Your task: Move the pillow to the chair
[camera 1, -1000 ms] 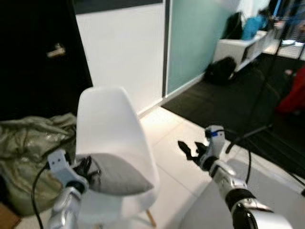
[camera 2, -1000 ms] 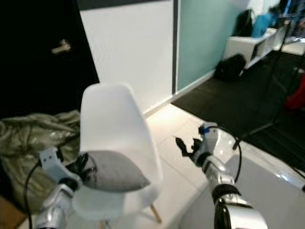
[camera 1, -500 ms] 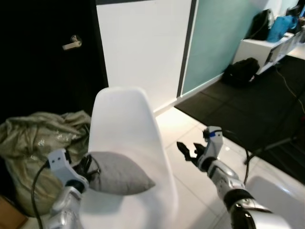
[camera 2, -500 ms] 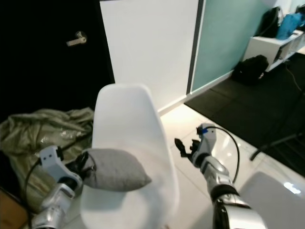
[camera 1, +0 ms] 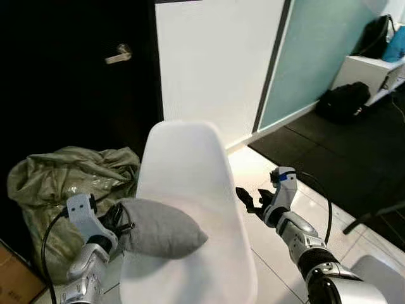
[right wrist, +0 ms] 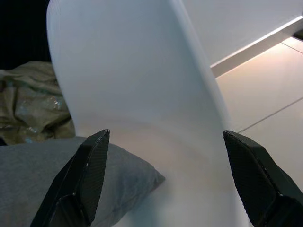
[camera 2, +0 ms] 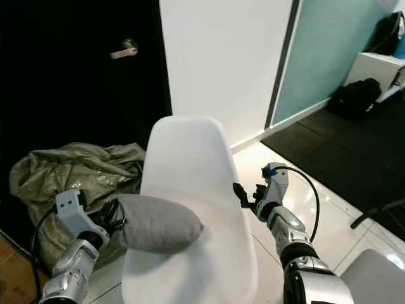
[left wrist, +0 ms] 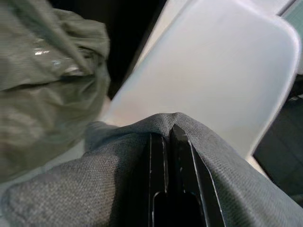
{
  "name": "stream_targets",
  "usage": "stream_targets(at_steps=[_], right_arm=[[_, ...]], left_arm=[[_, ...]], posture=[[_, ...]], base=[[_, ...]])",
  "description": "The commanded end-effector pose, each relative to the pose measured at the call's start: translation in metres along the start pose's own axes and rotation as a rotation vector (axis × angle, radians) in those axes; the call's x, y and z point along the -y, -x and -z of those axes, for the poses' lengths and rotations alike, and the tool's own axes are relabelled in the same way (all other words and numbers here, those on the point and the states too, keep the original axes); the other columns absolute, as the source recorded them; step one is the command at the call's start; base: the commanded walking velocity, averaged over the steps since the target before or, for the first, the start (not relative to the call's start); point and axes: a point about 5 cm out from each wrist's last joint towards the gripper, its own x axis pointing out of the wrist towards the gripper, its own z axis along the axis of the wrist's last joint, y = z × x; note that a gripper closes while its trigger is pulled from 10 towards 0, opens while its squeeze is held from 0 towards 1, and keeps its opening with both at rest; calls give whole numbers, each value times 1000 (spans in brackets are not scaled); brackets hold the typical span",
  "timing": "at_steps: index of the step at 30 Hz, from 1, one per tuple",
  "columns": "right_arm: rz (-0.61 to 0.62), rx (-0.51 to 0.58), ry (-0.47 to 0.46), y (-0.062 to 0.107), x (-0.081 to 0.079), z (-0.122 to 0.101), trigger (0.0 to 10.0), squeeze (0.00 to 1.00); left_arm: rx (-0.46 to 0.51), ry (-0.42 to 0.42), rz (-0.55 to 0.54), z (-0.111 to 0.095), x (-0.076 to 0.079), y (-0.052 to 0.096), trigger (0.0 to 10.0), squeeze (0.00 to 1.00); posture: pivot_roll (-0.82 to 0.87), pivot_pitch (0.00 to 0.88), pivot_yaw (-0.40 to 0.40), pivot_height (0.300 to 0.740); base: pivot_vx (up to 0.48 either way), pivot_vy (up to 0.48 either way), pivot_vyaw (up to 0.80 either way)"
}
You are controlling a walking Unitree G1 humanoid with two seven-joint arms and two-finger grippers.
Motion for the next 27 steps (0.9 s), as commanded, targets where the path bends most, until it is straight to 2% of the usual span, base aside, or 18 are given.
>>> stream_targets(at_steps=[1, 4, 9, 10, 12, 16, 17, 18, 20, 22, 27], right_arm=[[12, -30, 20, 2, 4, 4, 10000, 0], [110, -155, 154, 6, 13, 14, 10000, 0], [150, -226, 243, 9, 17, 21, 10000, 0], [165, -243, 263, 10, 18, 22, 10000, 0], [174, -255, 259, 9, 17, 23, 10000, 0], [169, -259, 255, 7, 15, 24, 10000, 0], [159, -276, 260, 6, 13, 24, 10000, 0], [155, -278, 257, 6, 13, 23, 10000, 0], [153, -279, 255, 6, 13, 23, 10000, 0], [156, -299, 277, 8, 15, 24, 10000, 0], [185, -360, 341, 12, 21, 29, 10000, 0]], left_arm=[[20, -28, -24, -4, -4, 0, 10000, 0], [9, 5, -2, -9, 1, -4, 10000, 0], [9, 33, 25, -17, 11, -9, 10000, 0], [-19, 34, 9, -15, 10, -11, 10000, 0], [-86, 61, -9, -5, 5, -13, 10000, 0], [-150, 72, -34, 6, -3, -13, 10000, 0], [-227, 80, -6, 18, -7, -12, 10000, 0], [-284, 41, 16, 24, -8, -11, 10000, 0], [-322, 8, 29, 28, -9, -10, 10000, 0], [-372, -51, -29, 32, -14, -9, 10000, 0], [-442, -57, -99, 41, -17, -6, 10000, 0]], posture=[[-141, 55, -3, 735], [-145, 56, 1, 735], [-139, 55, -2, 735], [-137, 56, -2, 735], [-137, 55, -3, 735], [-147, 55, -1, 735], [-152, 56, -1, 730], [-155, 58, -1, 725], [-156, 59, 1, 720], [-155, 60, 3, 710], [-153, 66, 4, 695]], base=[[0, 0, 0], [0, 0, 0], [0, 0, 0], [0, 0, 0], [0, 0, 0], [0, 0, 0], [0, 0, 0], [0, 0, 0], [0, 0, 0], [0, 0, 0], [0, 0, 0]])
